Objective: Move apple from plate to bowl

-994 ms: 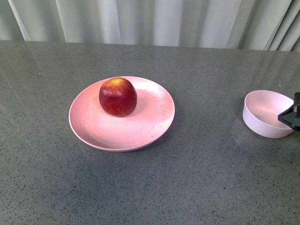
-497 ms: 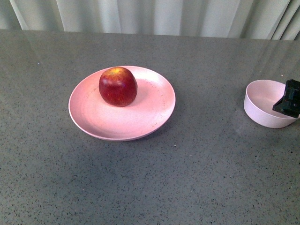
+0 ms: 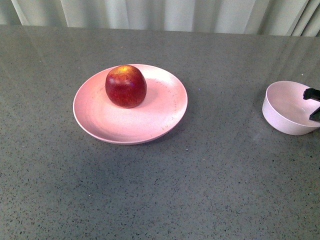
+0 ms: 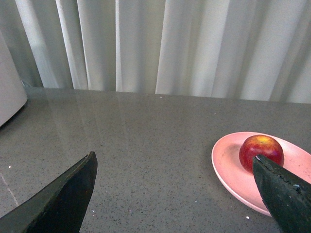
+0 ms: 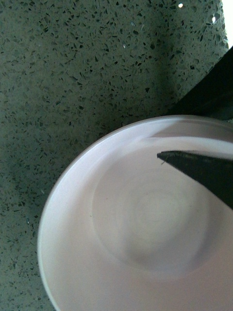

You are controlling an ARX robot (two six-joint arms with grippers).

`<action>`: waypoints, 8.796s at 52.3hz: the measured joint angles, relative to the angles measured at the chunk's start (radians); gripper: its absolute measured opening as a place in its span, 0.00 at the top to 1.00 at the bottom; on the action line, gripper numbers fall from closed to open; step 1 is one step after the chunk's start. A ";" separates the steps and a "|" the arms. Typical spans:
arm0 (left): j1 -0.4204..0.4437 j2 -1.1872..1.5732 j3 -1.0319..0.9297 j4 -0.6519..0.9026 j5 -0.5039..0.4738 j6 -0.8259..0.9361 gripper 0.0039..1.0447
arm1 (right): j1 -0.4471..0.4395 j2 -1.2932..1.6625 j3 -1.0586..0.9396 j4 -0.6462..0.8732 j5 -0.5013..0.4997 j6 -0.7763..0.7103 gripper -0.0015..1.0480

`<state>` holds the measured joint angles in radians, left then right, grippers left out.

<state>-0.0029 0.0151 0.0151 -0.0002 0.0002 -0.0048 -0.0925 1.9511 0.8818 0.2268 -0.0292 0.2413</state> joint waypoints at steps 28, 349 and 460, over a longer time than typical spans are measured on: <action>0.000 0.000 0.000 0.000 0.000 0.000 0.08 | 0.146 -0.013 0.061 -0.062 -0.018 0.060 0.98; -0.326 1.987 1.039 0.280 0.155 -0.084 0.08 | 0.096 -1.946 -0.859 -0.226 0.029 -0.238 0.09; -0.698 2.245 1.536 0.084 0.133 -0.161 0.24 | 0.096 -1.946 -0.859 -0.226 0.029 -0.238 0.09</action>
<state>-0.7013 2.2601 1.5513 0.0837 0.1333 -0.1654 0.0032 0.0055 0.0231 0.0006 -0.0002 0.0029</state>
